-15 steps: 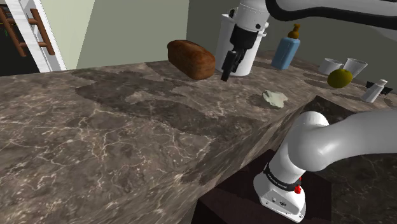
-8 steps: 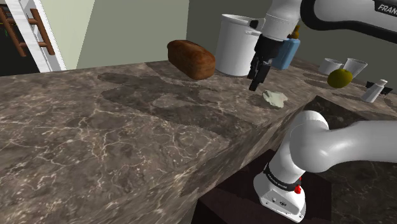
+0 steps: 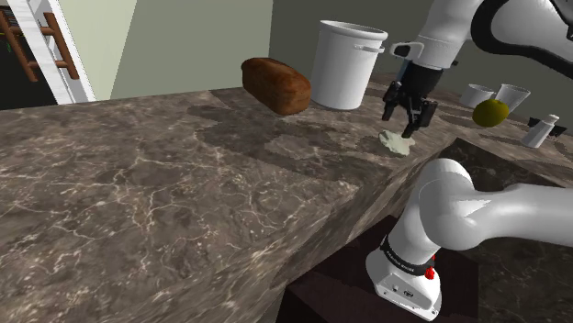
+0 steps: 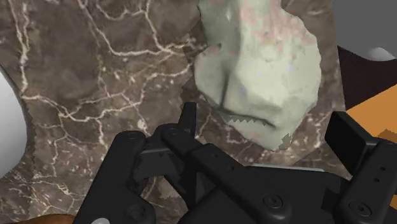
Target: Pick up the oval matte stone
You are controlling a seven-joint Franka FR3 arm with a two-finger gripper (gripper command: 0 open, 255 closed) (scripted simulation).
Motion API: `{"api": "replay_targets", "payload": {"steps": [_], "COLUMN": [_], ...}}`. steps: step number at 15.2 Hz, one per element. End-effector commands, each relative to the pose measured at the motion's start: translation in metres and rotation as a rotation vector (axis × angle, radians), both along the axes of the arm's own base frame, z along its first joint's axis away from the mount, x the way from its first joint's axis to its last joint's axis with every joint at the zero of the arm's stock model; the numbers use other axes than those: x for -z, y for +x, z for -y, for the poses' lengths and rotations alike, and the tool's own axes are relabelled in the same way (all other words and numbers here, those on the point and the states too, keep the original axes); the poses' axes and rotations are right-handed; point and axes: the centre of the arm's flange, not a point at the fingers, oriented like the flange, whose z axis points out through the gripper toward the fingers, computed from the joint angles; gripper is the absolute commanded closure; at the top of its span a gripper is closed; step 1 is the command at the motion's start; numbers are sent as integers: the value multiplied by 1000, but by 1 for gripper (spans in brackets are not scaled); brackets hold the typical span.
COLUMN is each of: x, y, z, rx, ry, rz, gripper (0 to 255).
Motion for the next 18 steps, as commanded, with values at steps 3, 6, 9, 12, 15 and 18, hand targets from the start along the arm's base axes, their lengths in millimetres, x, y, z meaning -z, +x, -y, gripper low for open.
{"api": "replay_targets", "payload": {"steps": [3,6,9,12,15,18], "x": [5,13,29,47,47,47], "y": [-20,-24,-24,-24,-24,-24], "z": [48,65,65,65,65,65], "rx": [-206,-276,-276,-276,-276,-276], "ry": [-2,-3,-3,-3,-3,-3], "rz": [-28,-37,-37,-37,-37,-37], "gripper": [0,0,0,0,255,255]}}
